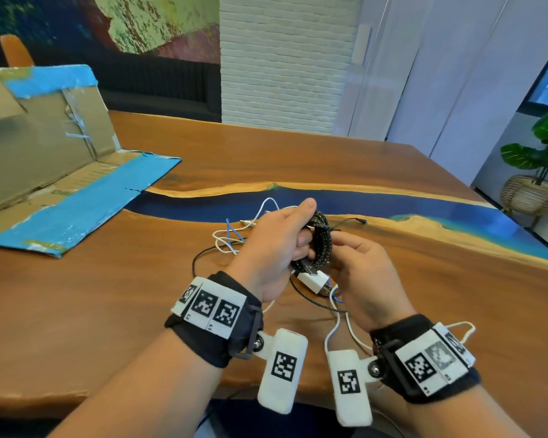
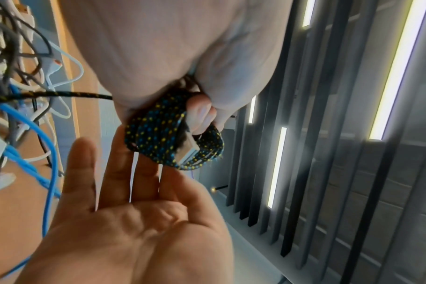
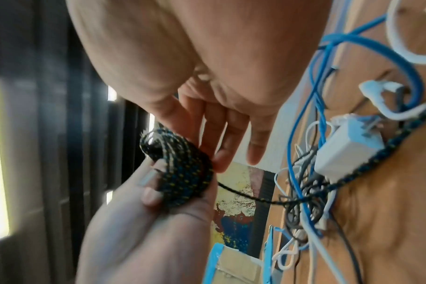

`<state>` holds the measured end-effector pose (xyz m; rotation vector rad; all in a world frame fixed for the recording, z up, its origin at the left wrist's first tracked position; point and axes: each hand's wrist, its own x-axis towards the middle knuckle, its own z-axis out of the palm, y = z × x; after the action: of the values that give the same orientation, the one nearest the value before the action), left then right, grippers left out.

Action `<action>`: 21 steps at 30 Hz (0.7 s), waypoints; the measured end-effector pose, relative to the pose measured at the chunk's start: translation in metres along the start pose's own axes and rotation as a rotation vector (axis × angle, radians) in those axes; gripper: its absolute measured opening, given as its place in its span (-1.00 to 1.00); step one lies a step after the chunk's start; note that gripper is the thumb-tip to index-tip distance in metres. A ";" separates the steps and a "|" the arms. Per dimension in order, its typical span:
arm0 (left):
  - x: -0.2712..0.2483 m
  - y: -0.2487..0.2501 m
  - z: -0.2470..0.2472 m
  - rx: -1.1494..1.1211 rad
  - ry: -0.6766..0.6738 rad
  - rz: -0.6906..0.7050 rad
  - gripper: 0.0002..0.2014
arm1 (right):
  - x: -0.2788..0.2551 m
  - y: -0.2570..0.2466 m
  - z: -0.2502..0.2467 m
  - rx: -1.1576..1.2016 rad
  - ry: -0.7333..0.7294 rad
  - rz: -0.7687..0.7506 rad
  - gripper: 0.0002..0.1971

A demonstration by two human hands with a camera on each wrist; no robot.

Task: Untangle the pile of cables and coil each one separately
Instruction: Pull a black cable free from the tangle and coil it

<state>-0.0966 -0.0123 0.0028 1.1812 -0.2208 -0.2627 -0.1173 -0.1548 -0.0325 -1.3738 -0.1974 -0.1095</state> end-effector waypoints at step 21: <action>0.003 0.006 -0.026 0.241 -0.181 0.106 -0.84 | 0.002 -0.017 0.010 0.137 -0.181 0.180 -0.81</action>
<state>-0.0853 0.0120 -0.0014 1.3799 -0.4829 -0.2543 -0.1193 -0.1485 -0.0138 -1.2588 -0.2269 0.1765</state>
